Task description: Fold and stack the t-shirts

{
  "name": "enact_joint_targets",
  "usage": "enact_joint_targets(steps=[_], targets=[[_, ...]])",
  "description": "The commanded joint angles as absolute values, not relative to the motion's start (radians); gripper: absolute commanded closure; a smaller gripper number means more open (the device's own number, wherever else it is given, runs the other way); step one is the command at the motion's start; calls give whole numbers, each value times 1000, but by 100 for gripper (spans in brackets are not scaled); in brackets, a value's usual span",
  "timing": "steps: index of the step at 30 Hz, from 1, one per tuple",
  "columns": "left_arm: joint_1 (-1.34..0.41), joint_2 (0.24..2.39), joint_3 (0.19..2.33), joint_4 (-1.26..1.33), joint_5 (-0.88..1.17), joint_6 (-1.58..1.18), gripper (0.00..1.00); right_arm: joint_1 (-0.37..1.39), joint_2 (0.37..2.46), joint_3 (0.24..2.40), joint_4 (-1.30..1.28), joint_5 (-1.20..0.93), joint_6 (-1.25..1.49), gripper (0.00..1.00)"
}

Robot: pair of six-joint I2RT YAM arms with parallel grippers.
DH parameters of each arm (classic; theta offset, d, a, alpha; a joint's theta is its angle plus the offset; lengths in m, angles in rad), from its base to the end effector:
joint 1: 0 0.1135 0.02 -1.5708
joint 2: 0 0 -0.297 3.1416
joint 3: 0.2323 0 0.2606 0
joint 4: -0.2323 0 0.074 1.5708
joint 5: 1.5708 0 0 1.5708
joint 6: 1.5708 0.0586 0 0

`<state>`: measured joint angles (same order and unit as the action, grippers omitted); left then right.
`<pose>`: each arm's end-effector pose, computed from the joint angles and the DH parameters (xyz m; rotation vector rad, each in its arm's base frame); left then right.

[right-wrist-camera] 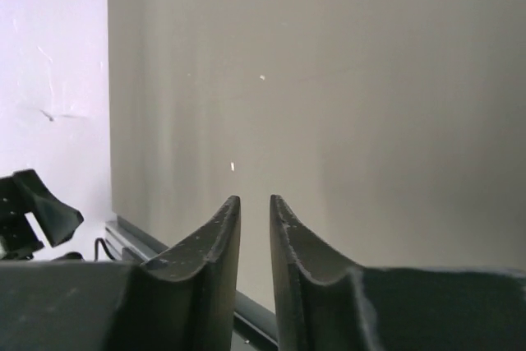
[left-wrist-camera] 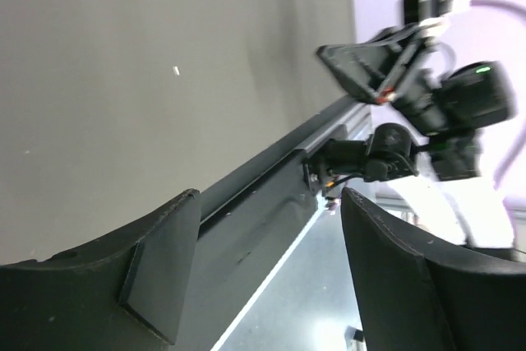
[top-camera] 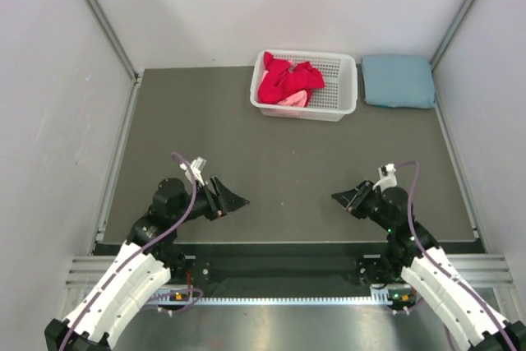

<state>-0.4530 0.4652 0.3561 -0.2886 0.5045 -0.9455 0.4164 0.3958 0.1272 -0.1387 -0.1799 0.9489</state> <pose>0.1033 -0.0818 0.2302 -0.1682 2.1915 -1.3540 0.1122 0.0611 0.1664 0.4381 2.0858 1.0316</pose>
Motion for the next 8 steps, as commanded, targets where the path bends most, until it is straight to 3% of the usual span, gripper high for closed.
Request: enact_joint_targets(steps=[1,6,8], targets=[[-448,361,267,-77,549,-1066,26,417,302,46,-41,-176,1124,77],[-448,108,114,5,502,-1256,24,417,129,-44,31,-210,1187,75],[-448,15,87,-15,518,-1287,21,419,45,-44,43,-253,1171,69]])
